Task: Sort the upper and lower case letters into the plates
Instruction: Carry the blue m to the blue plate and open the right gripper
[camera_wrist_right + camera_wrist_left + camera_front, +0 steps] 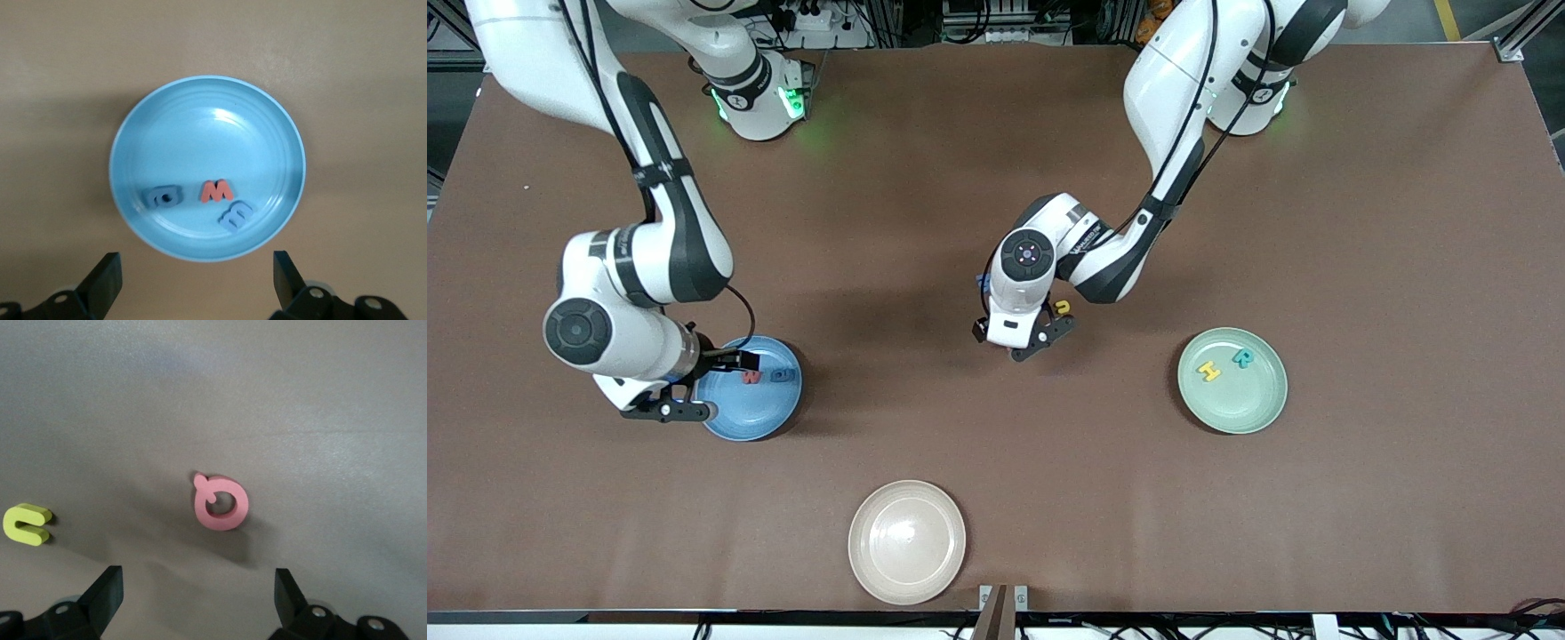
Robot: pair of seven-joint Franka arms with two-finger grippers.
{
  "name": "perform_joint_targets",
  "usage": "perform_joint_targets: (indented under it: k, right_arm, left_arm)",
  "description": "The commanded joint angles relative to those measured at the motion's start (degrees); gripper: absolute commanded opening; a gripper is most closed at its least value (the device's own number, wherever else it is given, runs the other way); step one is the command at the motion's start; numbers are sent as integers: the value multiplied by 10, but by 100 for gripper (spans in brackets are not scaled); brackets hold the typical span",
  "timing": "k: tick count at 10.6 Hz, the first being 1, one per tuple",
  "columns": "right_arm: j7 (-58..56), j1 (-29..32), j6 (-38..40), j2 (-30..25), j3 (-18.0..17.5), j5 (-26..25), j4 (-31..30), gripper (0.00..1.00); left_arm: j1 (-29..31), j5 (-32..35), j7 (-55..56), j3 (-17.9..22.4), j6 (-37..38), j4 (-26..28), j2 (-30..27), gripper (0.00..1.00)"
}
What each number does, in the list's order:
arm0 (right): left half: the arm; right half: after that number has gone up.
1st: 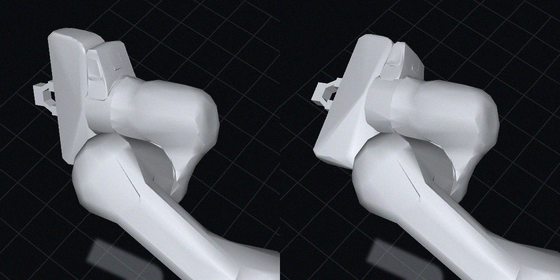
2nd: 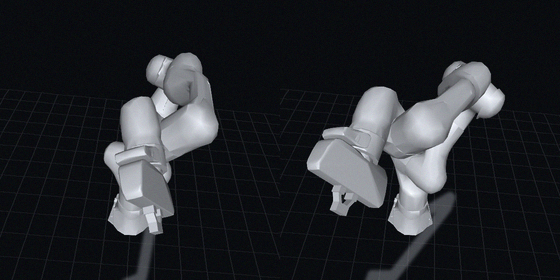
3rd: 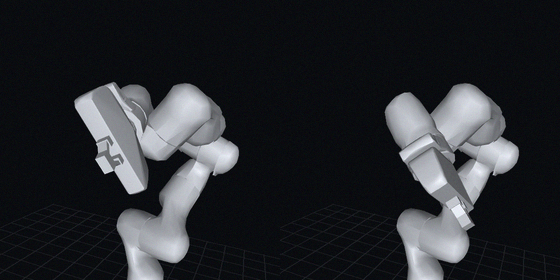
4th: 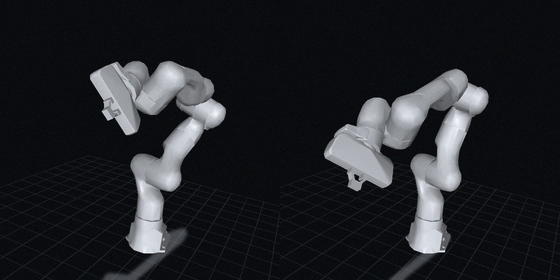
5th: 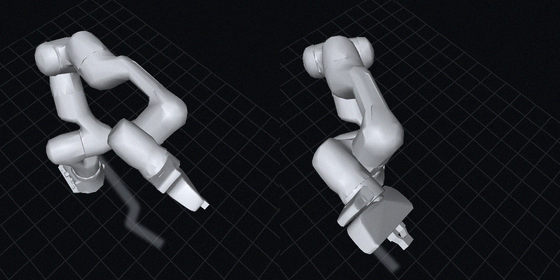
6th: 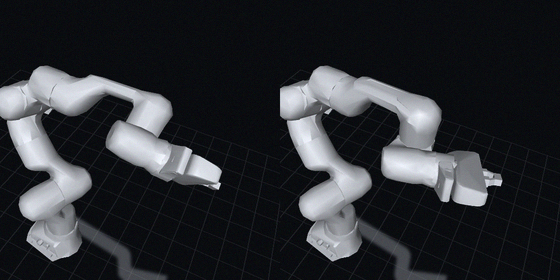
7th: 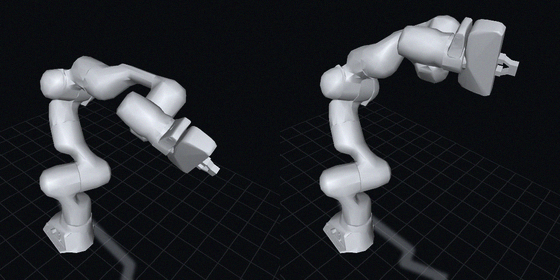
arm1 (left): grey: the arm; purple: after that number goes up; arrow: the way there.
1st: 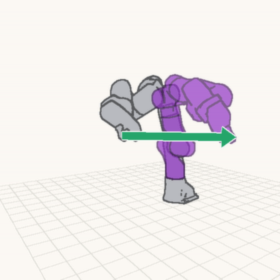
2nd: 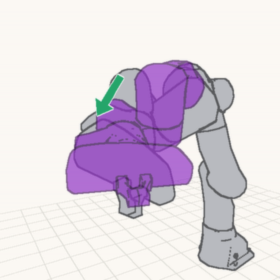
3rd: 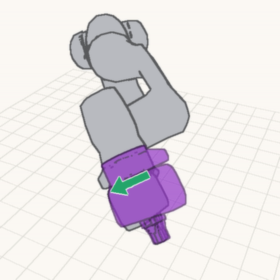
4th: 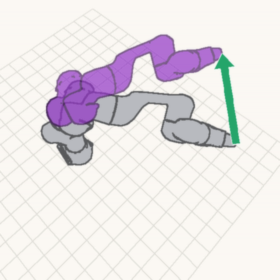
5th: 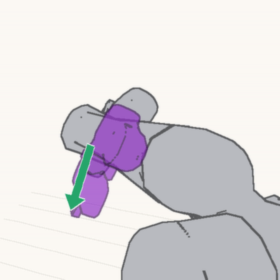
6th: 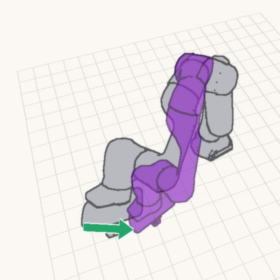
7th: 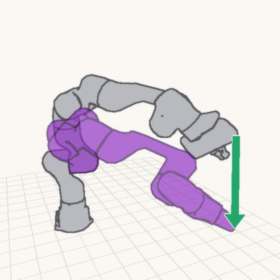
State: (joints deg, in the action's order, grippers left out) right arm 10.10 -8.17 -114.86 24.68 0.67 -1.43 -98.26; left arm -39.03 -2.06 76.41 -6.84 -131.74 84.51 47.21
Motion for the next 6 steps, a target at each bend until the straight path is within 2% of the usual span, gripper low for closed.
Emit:
perform_joint_targets:
  k: [1, 4, 6]
  right_arm:
    - [-12, -11, 17, -62, 4, 10, -14, 100]
    - [-17, -11, 64, -146, -1, 10, -10, 100]
    - [-17, -13, 82, -168, -2, 11, 4, 100]
  left_arm:
    - [0, -6, -1, 10, 2, -4, 4, 100]
    - [9, -8, -2, 33, -2, -6, 14, 100]
    - [10, -9, 2, 38, -7, -7, 19, 100]
